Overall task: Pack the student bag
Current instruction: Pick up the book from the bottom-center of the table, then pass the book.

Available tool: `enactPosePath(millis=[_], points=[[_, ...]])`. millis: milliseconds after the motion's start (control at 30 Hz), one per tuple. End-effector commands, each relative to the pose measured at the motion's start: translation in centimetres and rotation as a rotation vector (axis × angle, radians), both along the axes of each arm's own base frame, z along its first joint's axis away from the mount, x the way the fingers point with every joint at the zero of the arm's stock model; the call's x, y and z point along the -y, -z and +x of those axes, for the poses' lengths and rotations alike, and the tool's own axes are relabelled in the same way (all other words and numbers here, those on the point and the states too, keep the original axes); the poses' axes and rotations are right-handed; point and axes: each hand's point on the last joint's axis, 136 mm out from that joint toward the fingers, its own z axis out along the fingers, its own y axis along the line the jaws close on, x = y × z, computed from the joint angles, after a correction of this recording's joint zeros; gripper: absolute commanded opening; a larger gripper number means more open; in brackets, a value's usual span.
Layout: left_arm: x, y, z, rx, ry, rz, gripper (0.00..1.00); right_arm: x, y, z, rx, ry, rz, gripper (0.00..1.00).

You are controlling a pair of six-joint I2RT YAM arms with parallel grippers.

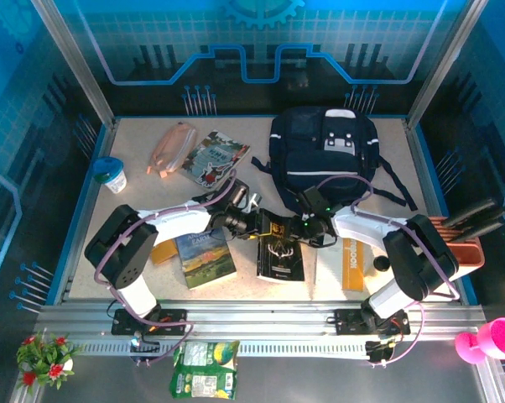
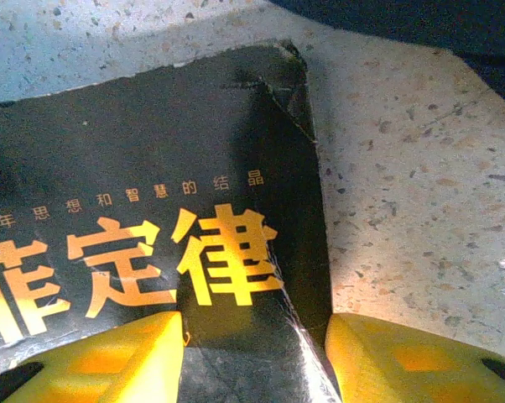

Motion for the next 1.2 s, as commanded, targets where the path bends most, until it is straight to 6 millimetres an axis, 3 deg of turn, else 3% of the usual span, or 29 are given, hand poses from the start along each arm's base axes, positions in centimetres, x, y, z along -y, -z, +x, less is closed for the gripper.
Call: enactPosePath(millis=[0,133,267,467,733,900,1167], points=[[0.8,-1.6,0.9,0.058,0.004,-0.059,0.24,-0.1,1.3,0.5,0.016,-0.012,-0.007,0.50],[-1.4,-2.6,2.3,0.088,-0.067,-0.061,0.14,-0.2,-1.3,2.1,0.119,0.005,0.045,0.54],[-4.1,-4.7,4.0,0.127,-0.151,-0.091,0.11,-1.0,-5.0,3.8,0.247,0.025,0.168,0.63],[-8.1,-10.1,7.8,0.186,-0.347,-0.210,0.09,-1.7,-8.8,5.9,0.319,0.151,0.379,0.75],[-9.9,-17.6,13.6,0.302,-0.536,-0.431,0.09,-1.8,-13.1,9.4,0.337,0.343,0.593,0.96],[-10.8,-20.2,15.6,0.345,-0.622,-0.498,0.10,-1.2,-14.7,10.3,0.356,0.451,0.660,1.00],[-10.8,-23.8,18.3,0.381,-0.699,-0.636,0.10,-4.0,-17.6,12.1,0.323,0.476,0.891,1.00]])
